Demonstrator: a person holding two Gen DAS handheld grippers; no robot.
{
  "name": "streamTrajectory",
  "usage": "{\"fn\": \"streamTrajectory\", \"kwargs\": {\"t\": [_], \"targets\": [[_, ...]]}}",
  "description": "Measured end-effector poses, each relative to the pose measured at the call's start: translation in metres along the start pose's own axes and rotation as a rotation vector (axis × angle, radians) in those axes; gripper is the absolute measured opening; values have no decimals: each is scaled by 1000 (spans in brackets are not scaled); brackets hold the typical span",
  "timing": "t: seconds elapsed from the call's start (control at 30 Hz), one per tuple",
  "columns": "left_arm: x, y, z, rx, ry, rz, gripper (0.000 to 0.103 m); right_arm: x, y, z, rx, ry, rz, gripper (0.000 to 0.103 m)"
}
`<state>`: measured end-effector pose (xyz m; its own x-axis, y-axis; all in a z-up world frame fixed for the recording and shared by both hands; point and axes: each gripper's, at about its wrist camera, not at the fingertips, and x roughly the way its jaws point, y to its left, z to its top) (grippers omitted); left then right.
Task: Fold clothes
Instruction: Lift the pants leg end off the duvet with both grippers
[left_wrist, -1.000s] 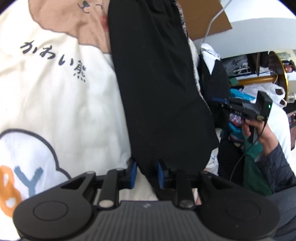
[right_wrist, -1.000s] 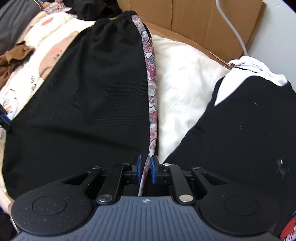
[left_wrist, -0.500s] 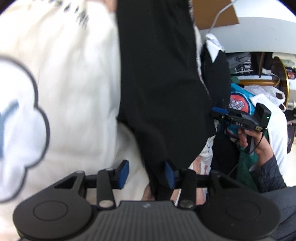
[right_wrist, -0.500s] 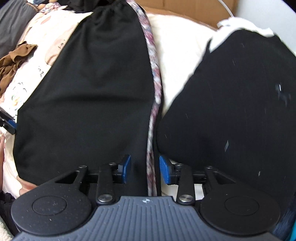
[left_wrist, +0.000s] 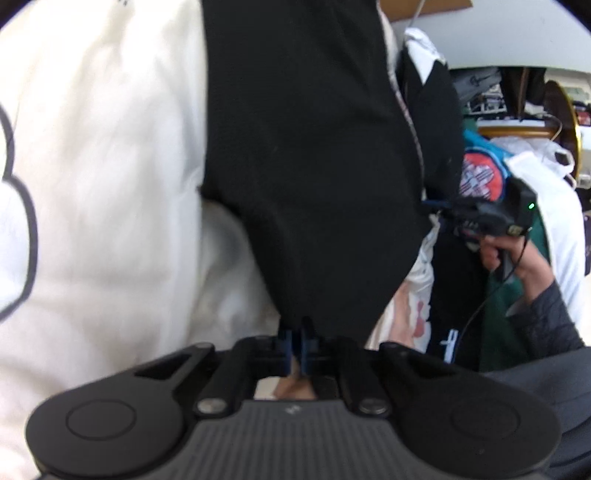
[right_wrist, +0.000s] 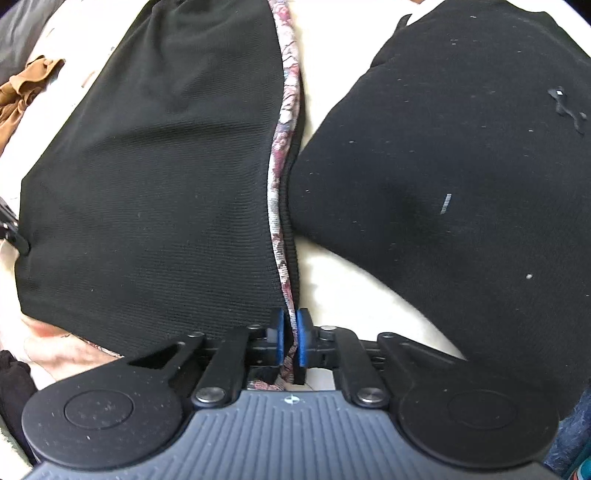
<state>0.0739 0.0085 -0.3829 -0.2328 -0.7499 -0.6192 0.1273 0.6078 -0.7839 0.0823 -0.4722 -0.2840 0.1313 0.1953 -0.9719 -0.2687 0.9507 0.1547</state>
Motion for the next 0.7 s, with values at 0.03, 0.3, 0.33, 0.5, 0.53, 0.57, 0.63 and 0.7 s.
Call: {"fn": "streamTrajectory", "kwargs": {"t": [0.03, 0.3, 0.33, 0.5, 0.53, 0.57, 0.63, 0.7], "targets": [[2, 0, 0, -4, 7, -7, 4, 0, 0, 0, 0, 2, 0, 7], [1, 2, 3, -45, -14, -92, 38, -3, -11, 9, 46, 36, 50, 26], [1, 2, 3, -47, -17, -95, 42, -5, -12, 11, 51, 31, 60, 32], [7, -1, 5, -79, -47, -112, 53, -5, -22, 15, 101, 16, 119, 41], [10, -3, 5, -84, -48, -112, 54, -2, -24, 16, 109, 16, 128, 42], [14, -4, 4, -88, -43, -112, 55, 0, -25, 17, 116, 17, 136, 42], [17, -4, 0, -93, -34, -94, 59, 5, -27, 18, 123, 23, 152, 43], [17, -2, -2, -97, -28, -81, 60, 12, -29, 20, 137, 34, 174, 44]]}}
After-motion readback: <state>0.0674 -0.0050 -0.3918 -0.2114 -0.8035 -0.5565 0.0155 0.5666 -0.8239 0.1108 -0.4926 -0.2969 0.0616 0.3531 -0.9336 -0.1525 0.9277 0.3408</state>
